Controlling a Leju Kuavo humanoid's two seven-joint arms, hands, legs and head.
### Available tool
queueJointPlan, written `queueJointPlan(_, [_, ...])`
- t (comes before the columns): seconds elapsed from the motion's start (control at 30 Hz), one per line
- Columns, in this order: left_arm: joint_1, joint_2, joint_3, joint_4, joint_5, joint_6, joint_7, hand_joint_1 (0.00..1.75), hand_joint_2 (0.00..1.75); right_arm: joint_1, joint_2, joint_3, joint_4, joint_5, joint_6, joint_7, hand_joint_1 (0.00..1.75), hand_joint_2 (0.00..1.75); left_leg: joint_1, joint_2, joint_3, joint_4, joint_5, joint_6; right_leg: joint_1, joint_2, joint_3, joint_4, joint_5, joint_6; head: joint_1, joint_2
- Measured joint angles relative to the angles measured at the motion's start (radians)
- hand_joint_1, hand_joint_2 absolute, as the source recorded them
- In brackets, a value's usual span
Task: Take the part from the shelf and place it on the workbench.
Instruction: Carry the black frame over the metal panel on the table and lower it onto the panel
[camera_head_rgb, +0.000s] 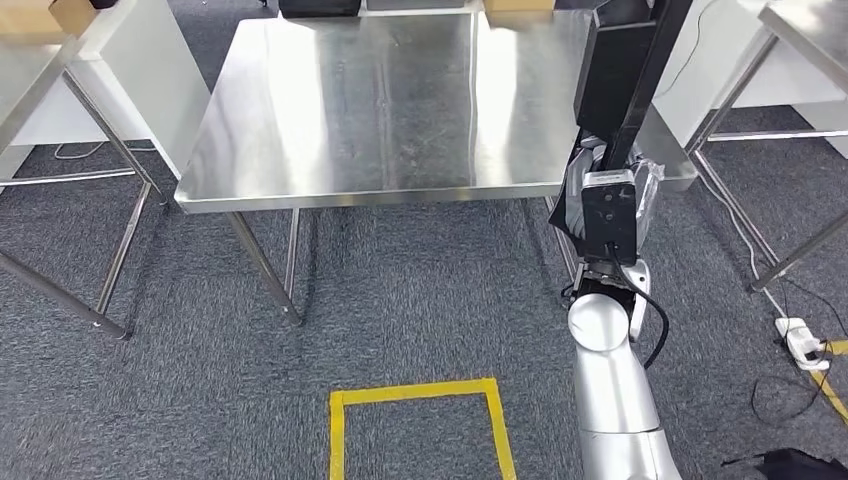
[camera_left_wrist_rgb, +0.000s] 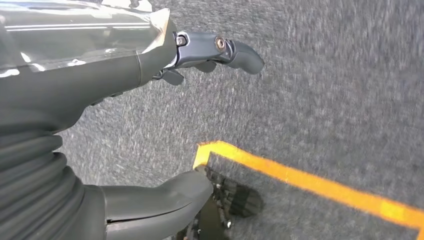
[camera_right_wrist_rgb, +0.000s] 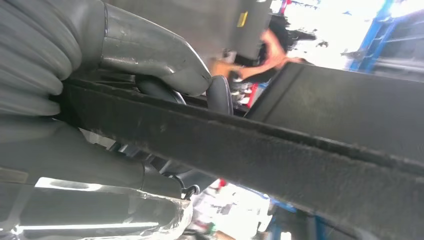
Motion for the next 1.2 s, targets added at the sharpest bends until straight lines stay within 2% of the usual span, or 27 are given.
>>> queueJointPlan(0.03, [-0.001,-0.001,0.0,0.0,0.0,0.001,0.0,0.0,1.75,-0.004,-0.002,-0.002,0.001,-0.001,-0.002,-0.003,1.75,1.75,0.001,-0.008,0.002,-0.002,0.001,0.002,-0.003,0.029,-0.029,0.062,-0.025,-0.002,0.004,0.0])
queueJointPlan(0.07, [-0.002,-0.002,0.0,0.0,0.0,0.002,0.0,0.0,1.75,-0.007,-0.005,-0.004,0.002,-0.003,-0.003,-0.006,1.75,1.75,0.002,-0.018,0.003,-0.002,0.002,0.004,-0.004,0.048,-0.067,0.134,-0.051,-0.004,0.006,0.0])
queueJointPlan(0.1, [-0.002,-0.003,0.0,0.0,0.0,0.003,0.0,0.0,1.75,-0.007,-0.007,-0.006,0.004,-0.007,-0.002,-0.007,1.75,1.75,0.002,-0.028,0.003,-0.002,0.001,0.005,-0.005,0.057,-0.101,0.194,-0.068,-0.002,0.009,0.0])
queueJointPlan(0.13, [-0.002,-0.004,0.0,0.0,0.0,0.003,0.0,0.0,1.75,-0.008,-0.01,-0.007,0.007,-0.011,-0.002,-0.008,1.75,1.75,0.002,-0.038,0.004,-0.001,0.0,0.004,-0.005,0.06,-0.122,0.223,-0.071,0.004,0.009,0.0])
queueJointPlan(0.17, [0.0,-0.006,0.0,0.0,0.0,0.004,0.0,0.0,1.75,-0.008,-0.012,-0.008,0.01,-0.013,-0.001,-0.008,1.75,1.75,0.003,-0.047,0.005,-0.001,-0.002,0.003,-0.006,0.06,-0.123,0.209,-0.055,0.013,0.01,0.0])
queueJointPlan(0.2, [0.001,-0.007,0.0,0.0,0.0,0.004,0.0,0.0,1.75,-0.01,-0.014,-0.009,0.013,-0.015,0.0,-0.008,1.75,1.75,0.003,-0.054,0.008,0.0,-0.004,0.0,-0.008,0.061,-0.103,0.153,-0.024,0.023,0.012,0.0])
queueJointPlan(0.23, [0.003,-0.008,0.0,0.0,0.0,0.004,0.0,0.0,1.75,-0.014,-0.015,-0.01,0.015,-0.016,0.0,-0.008,1.75,1.75,0.004,-0.06,0.009,0.003,-0.008,-0.004,-0.01,0.062,-0.072,0.074,0.013,0.033,0.014,0.0])
queueJointPlan(0.27, [0.004,-0.008,0.0,0.0,0.0,0.004,0.0,0.0,1.75,-0.02,-0.016,-0.011,0.017,-0.016,0.001,-0.008,1.75,1.75,0.002,-0.065,0.008,0.008,-0.013,-0.009,-0.011,0.063,-0.04,0.005,0.044,0.037,0.016,0.0])
queueJointPlan(0.3, [0.004,-0.008,0.0,0.0,0.0,0.004,0.0,0.0,1.75,-0.025,-0.016,-0.011,0.02,-0.016,0.001,-0.008,1.75,1.75,-0.001,-0.068,0.007,0.013,-0.018,-0.014,-0.012,0.065,-0.019,-0.044,0.065,0.035,0.016,0.0])
queueJointPlan(0.33, [0.005,-0.008,0.0,0.0,0.0,0.005,0.0,0.0,1.75,-0.029,-0.016,-0.011,0.022,-0.016,0.003,-0.007,1.75,1.75,-0.003,-0.07,0.004,0.018,-0.022,-0.013,-0.013,0.066,-0.009,-0.067,0.074,0.031,0.016,0.0])
queueJointPlan(0.37, [0.006,-0.007,0.0,0.0,-0.002,0.007,0.0,0.0,1.75,-0.032,-0.016,-0.011,0.025,-0.016,0.007,-0.007,1.75,1.75,-0.005,-0.07,0.002,0.02,-0.023,-0.01,-0.011,0.066,-0.008,-0.068,0.076,0.025,0.016,0.0])
queueJointPlan(0.43, [0.009,-0.007,-0.001,0.0,-0.01,0.012,-0.001,0.0,1.75,-0.039,-0.016,-0.012,0.033,-0.012,0.019,-0.004,1.75,1.75,-0.005,-0.069,0.003,0.018,-0.023,-0.001,-0.011,0.067,-0.009,-0.069,0.078,0.021,0.014,0.0])
queueJointPlan(0.53, [0.009,-0.007,-0.004,0.0,-0.024,0.016,-0.005,0.0,1.75,-0.055,-0.016,-0.011,0.049,-0.001,0.032,0.0,1.75,1.75,-0.005,-0.064,0.008,0.011,-0.023,0.0,-0.009,0.072,-0.009,-0.069,0.077,0.019,0.014,0.0])
queueJointPlan(0.63, [0.009,-0.007,-0.008,0.0,-0.033,0.016,-0.009,0.0,1.75,-0.064,-0.016,-0.011,0.064,0.005,0.037,0.0,1.75,1.75,-0.004,-0.062,0.011,0.008,-0.023,-0.001,-0.007,0.073,-0.008,-0.069,0.075,0.011,0.013,0.0])
queueJointPlan(0.7, [0.009,-0.008,-0.01,0.0,-0.037,0.016,-0.011,0.0,1.75,-0.067,-0.016,-0.011,0.074,0.009,0.038,0.0,1.75,1.75,-0.003,-0.062,0.011,0.007,-0.023,-0.004,-0.005,0.073,-0.008,-0.069,0.075,0.009,0.014,0.0])
queueJointPlan(0.77, [0.009,-0.008,-0.011,0.0,-0.04,0.016,-0.012,0.0,1.75,-0.069,-0.016,-0.011,0.081,0.012,0.038,0.0,1.75,1.75,-0.002,-0.062,0.011,0.007,-0.024,-0.014,-0.004,0.073,-0.008,-0.069,0.075,0.009,0.014,0.0])
queueJointPlan(0.8, [0.009,-0.008,-0.011,0.0,-0.04,0.016,-0.013,0.0,1.75,-0.07,-0.016,-0.011,0.084,0.013,0.038,0.0,1.75,1.75,-0.002,-0.062,0.01,0.009,-0.025,-0.019,-0.007,0.073,-0.008,-0.071,0.075,0.009,0.014,0.0])
queueJointPlan(0.83, [0.009,-0.007,-0.012,0.0,-0.04,0.016,-0.013,0.0,1.75,-0.071,-0.016,-0.011,0.087,0.013,0.038,0.0,1.75,1.75,-0.003,-0.062,0.009,0.009,-0.026,-0.019,-0.009,0.073,-0.007,-0.074,0.076,0.011,0.014,0.0])
queueJointPlan(0.93, [0.009,-0.009,-0.016,0.0,-0.042,0.015,-0.015,0.0,1.75,-0.076,-0.016,-0.011,0.092,0.016,0.038,-0.001,1.75,1.75,0.001,-0.06,0.032,-0.025,-0.013,-0.002,-0.009,0.071,-0.001,-0.079,0.077,0.017,0.012,0.0])
queueJointPlan(0.97, [0.008,-0.01,-0.019,0.0,-0.044,0.014,-0.016,0.0,1.75,-0.079,-0.017,-0.011,0.094,0.017,0.038,-0.002,1.75,1.75,0.005,-0.058,0.044,-0.041,-0.005,0.002,-0.007,0.069,-0.011,-0.058,0.066,0.018,0.012,0.0])
queueJointPlan(1.03, [0.008,-0.011,-0.024,0.0,-0.049,0.011,-0.017,0.0,1.75,-0.084,-0.019,-0.011,0.098,0.019,0.037,-0.004,1.75,1.75,0.009,-0.054,0.056,-0.056,0.001,0.004,-0.008,0.068,-0.065,0.05,0.02,0.016,0.016,0.0])
queueJointPlan(1.1, [0.007,-0.011,-0.027,0.0,-0.054,0.007,-0.017,0.0,1.75,-0.082,-0.022,-0.011,0.102,0.02,0.035,-0.004,1.75,1.75,0.012,-0.052,0.056,-0.054,-0.002,0.001,-0.015,0.068,-0.128,0.17,-0.018,0.023,0.017,0.0])
queueJointPlan(1.13, [0.007,-0.012,-0.028,0.0,-0.056,0.005,-0.017,0.0,1.75,-0.08,-0.024,-0.011,0.104,0.02,0.035,-0.004,1.75,1.75,0.014,-0.052,0.056,-0.052,-0.005,-0.002,-0.02,0.068,-0.139,0.188,-0.018,0.033,0.017,0.0])
queueJointPlan(1.17, [0.007,-0.013,-0.028,0.0,-0.058,0.003,-0.017,0.0,1.75,-0.078,-0.026,-0.011,0.105,0.02,0.034,-0.004,1.75,1.75,0.019,-0.053,0.056,-0.047,-0.009,-0.009,-0.026,0.067,-0.13,0.166,-0.003,0.047,0.018,0.0])
queueJointPlan(1.2, [0.007,-0.014,-0.029,0.0,-0.06,0.001,-0.017,0.0,1.75,-0.077,-0.027,-0.011,0.105,0.021,0.034,-0.004,1.75,1.75,0.025,-0.054,0.056,-0.039,-0.016,-0.017,-0.033,0.067,-0.102,0.109,0.022,0.063,0.019,0.0])
